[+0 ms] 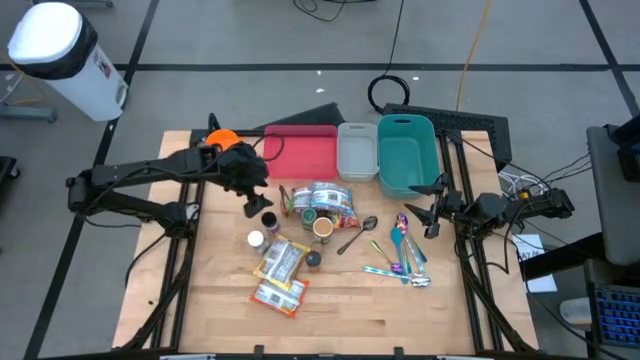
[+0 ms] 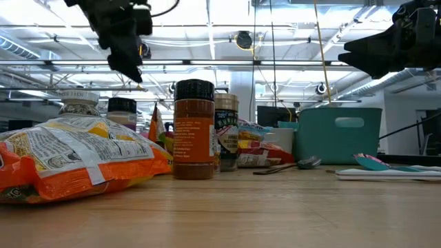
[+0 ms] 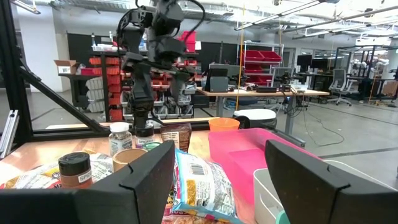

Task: Pick & Place Food Item
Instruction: Put the orange seasoning bag into the red bin

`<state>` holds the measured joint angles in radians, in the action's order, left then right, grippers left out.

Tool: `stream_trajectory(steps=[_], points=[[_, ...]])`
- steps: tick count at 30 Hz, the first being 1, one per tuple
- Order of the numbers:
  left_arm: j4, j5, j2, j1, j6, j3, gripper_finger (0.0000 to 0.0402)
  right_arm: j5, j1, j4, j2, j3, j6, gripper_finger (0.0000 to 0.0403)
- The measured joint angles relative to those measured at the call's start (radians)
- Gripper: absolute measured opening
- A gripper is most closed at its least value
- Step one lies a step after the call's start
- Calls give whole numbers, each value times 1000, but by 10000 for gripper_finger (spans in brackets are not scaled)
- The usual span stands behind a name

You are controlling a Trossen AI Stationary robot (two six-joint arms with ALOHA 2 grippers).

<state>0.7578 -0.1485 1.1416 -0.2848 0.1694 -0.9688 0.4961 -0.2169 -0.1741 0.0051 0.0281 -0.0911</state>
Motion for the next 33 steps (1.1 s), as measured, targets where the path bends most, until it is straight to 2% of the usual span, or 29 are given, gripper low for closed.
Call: stream_trajectory(steps=[5,14,29,33], points=[[0,109,93,-1,228,0,335,0,0,0,0,0,0,242],[-19,119,213,-1,407,0,335,0,0,0,0,0,0,242],[-140,98,216,-1,456,0,335,0,0,0,0,0,0,242],[-144,134,213,0,495,0,335,0,0,0,0,0,0,242]])
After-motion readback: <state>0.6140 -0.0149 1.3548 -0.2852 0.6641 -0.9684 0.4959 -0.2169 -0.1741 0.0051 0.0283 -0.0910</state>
